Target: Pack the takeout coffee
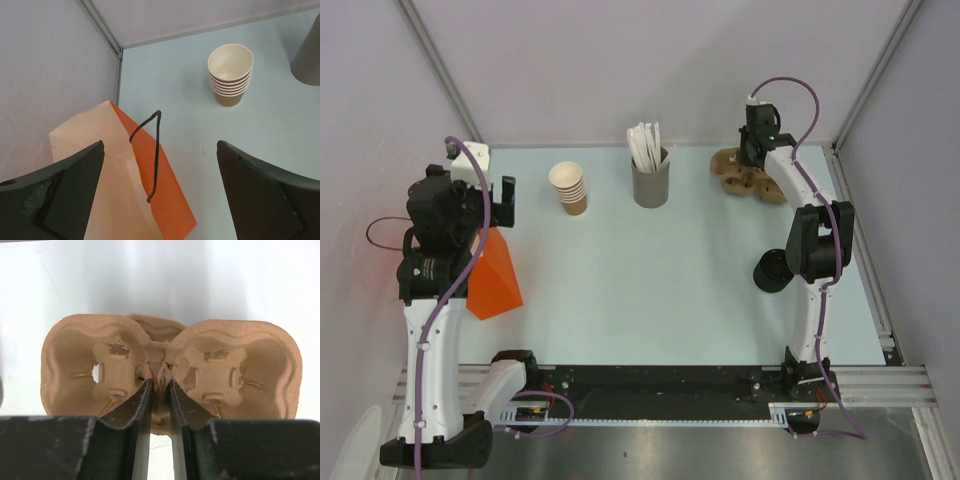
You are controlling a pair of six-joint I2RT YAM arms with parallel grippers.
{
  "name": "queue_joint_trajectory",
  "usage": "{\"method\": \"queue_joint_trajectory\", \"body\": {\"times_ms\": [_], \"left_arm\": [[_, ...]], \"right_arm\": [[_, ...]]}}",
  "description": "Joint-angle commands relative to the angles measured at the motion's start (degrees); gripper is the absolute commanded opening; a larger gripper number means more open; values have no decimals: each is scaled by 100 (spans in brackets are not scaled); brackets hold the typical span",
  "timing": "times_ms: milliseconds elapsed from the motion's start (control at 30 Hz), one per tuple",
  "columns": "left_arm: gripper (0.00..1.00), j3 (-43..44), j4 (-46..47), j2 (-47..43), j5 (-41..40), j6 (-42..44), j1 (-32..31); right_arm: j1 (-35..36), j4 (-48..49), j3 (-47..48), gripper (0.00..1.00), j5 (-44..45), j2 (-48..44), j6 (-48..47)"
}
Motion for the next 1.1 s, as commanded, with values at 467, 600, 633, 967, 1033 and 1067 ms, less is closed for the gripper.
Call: {"method": "queue_joint_trajectory", "body": {"times_ms": [467, 600, 633, 967, 1033, 1067], "left_arm": [[99, -40, 165, -53, 134, -121, -7], [99, -14, 147, -35, 143, -112, 2], [100, -5, 147, -27, 143, -112, -15], [100, -14, 138, -18, 160, -121, -7], [99, -5, 138, -18, 169, -129, -7], [99, -5, 138, -26, 169, -129, -7]], "right_arm": [[133, 239, 26, 25, 120, 145, -3], [142, 231, 8, 29, 67, 233, -4], [142, 222, 8, 30, 50, 242, -4], [133, 125, -10, 47, 120, 286, -30], [142, 90, -10, 51, 146, 312, -39], [142, 73, -1, 53, 172, 321, -39]]}}
